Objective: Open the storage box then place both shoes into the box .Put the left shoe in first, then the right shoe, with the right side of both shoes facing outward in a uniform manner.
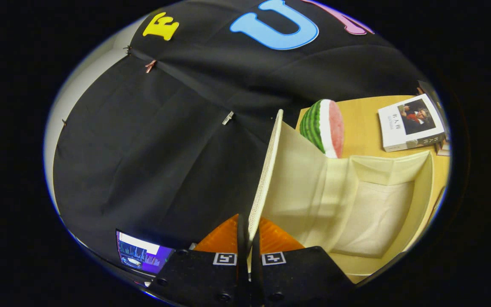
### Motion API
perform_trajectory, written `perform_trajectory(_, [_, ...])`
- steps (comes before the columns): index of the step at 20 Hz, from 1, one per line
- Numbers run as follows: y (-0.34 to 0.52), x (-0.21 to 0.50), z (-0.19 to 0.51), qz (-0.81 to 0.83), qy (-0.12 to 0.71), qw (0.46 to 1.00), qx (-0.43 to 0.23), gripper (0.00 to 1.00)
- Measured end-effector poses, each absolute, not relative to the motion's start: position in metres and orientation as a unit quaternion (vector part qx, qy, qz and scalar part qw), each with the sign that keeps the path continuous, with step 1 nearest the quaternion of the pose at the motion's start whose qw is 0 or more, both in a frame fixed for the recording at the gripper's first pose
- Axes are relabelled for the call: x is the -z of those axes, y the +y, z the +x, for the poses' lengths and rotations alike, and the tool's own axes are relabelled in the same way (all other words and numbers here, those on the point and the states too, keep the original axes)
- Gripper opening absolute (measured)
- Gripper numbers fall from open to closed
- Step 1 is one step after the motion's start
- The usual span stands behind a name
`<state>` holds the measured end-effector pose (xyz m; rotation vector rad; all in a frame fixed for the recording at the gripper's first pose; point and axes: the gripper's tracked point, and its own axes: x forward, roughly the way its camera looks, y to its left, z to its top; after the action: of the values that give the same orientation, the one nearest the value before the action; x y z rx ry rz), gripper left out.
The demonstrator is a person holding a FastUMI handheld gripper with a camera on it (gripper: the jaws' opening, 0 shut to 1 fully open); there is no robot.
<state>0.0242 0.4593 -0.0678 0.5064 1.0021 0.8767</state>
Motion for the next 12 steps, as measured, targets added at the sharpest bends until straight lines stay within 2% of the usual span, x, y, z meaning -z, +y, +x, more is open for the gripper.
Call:
perform_trajectory(10, [0.506,0.098,0.018,0.182,0.473,0.763,-0.402,0.07])
perform_trajectory(12, [0.498,0.090,0.018,0.172,0.456,0.770,-0.412,0.13])
